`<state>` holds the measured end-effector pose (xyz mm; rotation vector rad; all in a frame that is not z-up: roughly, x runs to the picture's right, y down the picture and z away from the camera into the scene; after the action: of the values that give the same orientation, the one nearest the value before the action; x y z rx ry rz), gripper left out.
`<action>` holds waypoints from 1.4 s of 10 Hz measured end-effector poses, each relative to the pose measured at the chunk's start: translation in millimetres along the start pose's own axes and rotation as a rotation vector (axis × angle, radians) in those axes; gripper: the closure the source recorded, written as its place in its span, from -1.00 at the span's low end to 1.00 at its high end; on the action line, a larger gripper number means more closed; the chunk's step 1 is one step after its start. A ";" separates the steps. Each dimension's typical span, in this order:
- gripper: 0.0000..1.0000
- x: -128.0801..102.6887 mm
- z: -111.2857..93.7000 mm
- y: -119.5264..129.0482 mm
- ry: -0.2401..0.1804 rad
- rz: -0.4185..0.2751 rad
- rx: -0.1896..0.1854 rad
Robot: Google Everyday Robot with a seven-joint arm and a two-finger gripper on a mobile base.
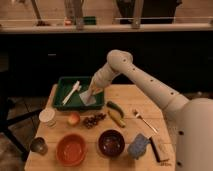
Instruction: Place towel in purple bowl
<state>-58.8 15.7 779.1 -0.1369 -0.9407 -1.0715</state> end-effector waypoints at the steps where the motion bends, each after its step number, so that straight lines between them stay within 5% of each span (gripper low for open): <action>1: 1.00 -6.8 -6.2 7.8 0.007 0.012 0.002; 4: 1.00 -29.0 -10.4 19.5 0.002 0.036 -0.005; 7: 1.00 -48.3 3.3 29.3 -0.048 0.046 -0.034; 14: 1.00 -48.1 4.6 30.0 -0.053 0.045 -0.035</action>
<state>-44.6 66.4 757.5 -0.2157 -0.9624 -1.0470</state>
